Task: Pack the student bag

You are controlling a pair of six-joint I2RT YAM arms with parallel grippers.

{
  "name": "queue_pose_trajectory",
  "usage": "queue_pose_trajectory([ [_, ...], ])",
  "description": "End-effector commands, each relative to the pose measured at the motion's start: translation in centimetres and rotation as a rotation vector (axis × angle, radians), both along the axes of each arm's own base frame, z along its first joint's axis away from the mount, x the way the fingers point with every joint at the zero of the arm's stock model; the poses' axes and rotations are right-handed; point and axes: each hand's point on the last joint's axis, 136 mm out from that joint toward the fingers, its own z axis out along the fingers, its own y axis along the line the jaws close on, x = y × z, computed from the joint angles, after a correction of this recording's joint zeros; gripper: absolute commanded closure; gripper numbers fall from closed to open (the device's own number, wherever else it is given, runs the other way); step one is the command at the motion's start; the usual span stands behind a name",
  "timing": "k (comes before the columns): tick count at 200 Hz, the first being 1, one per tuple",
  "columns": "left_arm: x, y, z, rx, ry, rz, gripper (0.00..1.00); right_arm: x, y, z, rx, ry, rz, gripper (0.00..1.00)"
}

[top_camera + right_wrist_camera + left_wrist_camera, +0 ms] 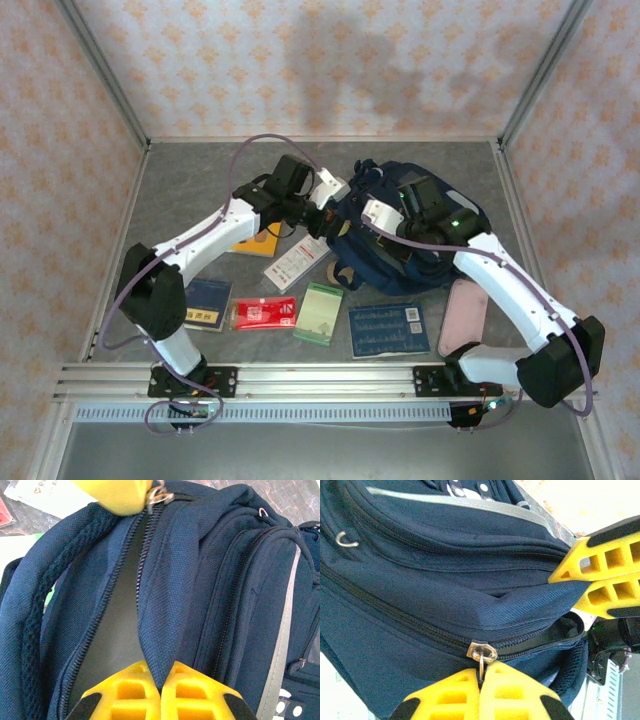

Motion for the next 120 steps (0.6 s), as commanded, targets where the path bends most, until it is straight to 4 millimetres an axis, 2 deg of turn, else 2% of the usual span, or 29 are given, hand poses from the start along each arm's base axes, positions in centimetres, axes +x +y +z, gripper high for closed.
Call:
queue_pose_trajectory([
  [1,4.1,3.2,-0.6,0.066,-0.052,0.084,1.0,-2.6,-1.6,0.0,-0.062,0.019,0.047,1.0],
  [56,7.3,4.4,-3.0,0.11,-0.017,0.127,1.0,-3.0,-1.6,0.3,-0.076,0.003,0.08,1.0],
  [80,9.0,4.0,-3.0,0.092,-0.036,0.145,1.0,-3.2,-1.3,-0.1,-0.094,0.004,0.107,1.0],
  [84,9.4,3.9,-4.2,0.1,-0.015,0.147,1.0,-3.2,-1.3,-0.2,-0.098,0.001,0.109,1.0],
  [120,12.1,3.0,-6.8,0.118,0.026,0.161,1.0,-2.3,-0.8,0.8,-0.088,-0.045,0.112,1.0],
])
